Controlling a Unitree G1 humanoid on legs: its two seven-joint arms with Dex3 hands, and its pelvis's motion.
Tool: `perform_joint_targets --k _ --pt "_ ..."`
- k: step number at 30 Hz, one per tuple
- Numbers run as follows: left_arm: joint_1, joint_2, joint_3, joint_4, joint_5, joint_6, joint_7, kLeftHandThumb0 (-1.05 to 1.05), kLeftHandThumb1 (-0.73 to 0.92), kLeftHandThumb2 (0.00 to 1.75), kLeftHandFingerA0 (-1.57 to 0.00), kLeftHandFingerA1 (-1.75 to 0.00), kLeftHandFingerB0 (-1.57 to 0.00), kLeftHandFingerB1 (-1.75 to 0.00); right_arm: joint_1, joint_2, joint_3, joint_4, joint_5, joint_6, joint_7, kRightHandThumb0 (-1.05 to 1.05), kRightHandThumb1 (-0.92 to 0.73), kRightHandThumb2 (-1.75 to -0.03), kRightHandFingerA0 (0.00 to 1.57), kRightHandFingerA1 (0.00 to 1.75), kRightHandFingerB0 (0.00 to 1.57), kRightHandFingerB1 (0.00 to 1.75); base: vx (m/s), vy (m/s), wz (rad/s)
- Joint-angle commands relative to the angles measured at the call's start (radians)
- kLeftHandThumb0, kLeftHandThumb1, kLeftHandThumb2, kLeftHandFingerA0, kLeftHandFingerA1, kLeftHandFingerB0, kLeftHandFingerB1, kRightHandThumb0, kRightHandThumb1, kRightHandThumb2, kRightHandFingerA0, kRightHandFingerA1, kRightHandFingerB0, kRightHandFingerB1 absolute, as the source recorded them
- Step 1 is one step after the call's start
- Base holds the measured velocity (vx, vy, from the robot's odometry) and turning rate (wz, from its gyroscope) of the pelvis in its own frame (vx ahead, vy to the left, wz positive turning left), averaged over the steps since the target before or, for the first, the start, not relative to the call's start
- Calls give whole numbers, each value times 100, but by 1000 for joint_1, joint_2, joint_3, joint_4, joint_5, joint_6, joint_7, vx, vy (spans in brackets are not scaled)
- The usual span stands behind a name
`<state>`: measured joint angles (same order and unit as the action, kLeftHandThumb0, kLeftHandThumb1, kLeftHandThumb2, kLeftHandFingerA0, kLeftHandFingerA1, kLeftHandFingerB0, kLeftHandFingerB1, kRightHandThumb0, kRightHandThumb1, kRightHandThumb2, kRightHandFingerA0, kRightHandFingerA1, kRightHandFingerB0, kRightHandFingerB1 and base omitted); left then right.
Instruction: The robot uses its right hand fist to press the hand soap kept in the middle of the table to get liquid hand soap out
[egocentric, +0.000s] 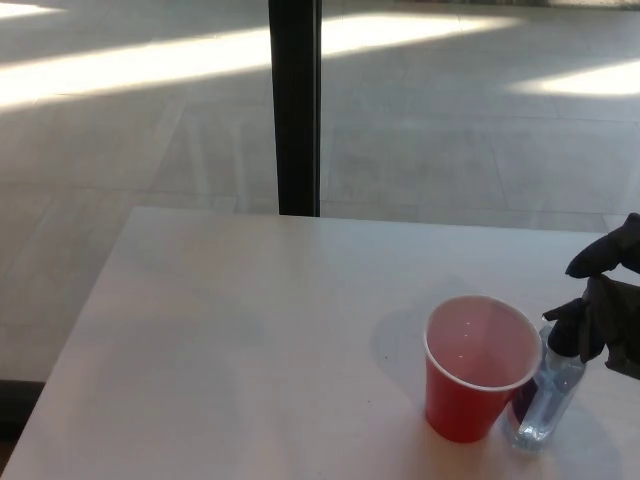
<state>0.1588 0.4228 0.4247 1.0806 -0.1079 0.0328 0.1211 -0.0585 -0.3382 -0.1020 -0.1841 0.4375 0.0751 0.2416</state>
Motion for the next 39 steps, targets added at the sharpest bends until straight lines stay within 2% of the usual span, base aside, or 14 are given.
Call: perform_joint_targets --k 1,2,6,10,19,20,21,25,29,34,39 --pt "0 18 5 9 -13 -15 -6 -33 46 91 -79 -97 -60 -82 103 4 56 82 -50 162 -7 -26 -67 -98 105 175 67 151 0 0 0" --pt "0 17 1 7 -10 -17 -8 -35 46 91 -81 -97 -59 -82 102 9 59 89 -50 155 -4 -25 -67 -103 106 175 77 139 0 0 0" --pt "3 14 4 -10 -14 -1 -4 -33 46 91 -81 -98 -58 -82 110 18 72 93 -51 151 -12 -25 -67 -104 107 175 77 138 0 0 0" --pt "-11 16 -2 -3 -8 9 8 -32 47 91 -80 -95 -52 -76 122 29 85 90 -54 157 -28 -26 -68 -102 105 175 75 142 0 0 0" --pt "-10 17 -3 -5 -8 -1 5 -33 47 90 -82 -100 -58 -82 158 44 131 115 -72 148 -33 -24 -66 -105 104 175 73 146 0 0 0" --pt "-11 18 -4 -4 -7 1 6 -33 47 91 -83 -99 -57 -81 160 46 134 124 -71 147 -33 -25 -67 -101 106 175 63 166 0 0 0" --pt "-13 19 -4 -2 -6 3 6 -33 48 90 -83 -100 -60 -82 165 48 139 140 -71 143 -30 -25 -65 -105 105 175 63 168 0 0 0" --pt "-20 20 0 8 -11 -5 3 -32 46 91 -84 -102 -60 -83 168 45 149 178 -80 128 -32 -28 -65 -103 106 175 67 163 0 0 0" --pt "-28 23 -1 22 -8 -4 6 -32 46 92 -84 -99 -56 -79 176 31 159 198 -96 126 -37 -27 -67 -100 105 175 65 164 0 0 0" --pt "-32 26 -3 7 -7 2 3 -34 45 93 -84 -99 -58 -82 170 18 163 223 -104 102 -26 -27 -66 -103 104 175 62 166 0 0 0" --pt "-28 28 -13 -5 4 10 9 -33 47 90 -83 -97 -58 -80 175 -32 151 216 -82 120 8 -27 -66 -100 104 175 62 167 0 0 0"
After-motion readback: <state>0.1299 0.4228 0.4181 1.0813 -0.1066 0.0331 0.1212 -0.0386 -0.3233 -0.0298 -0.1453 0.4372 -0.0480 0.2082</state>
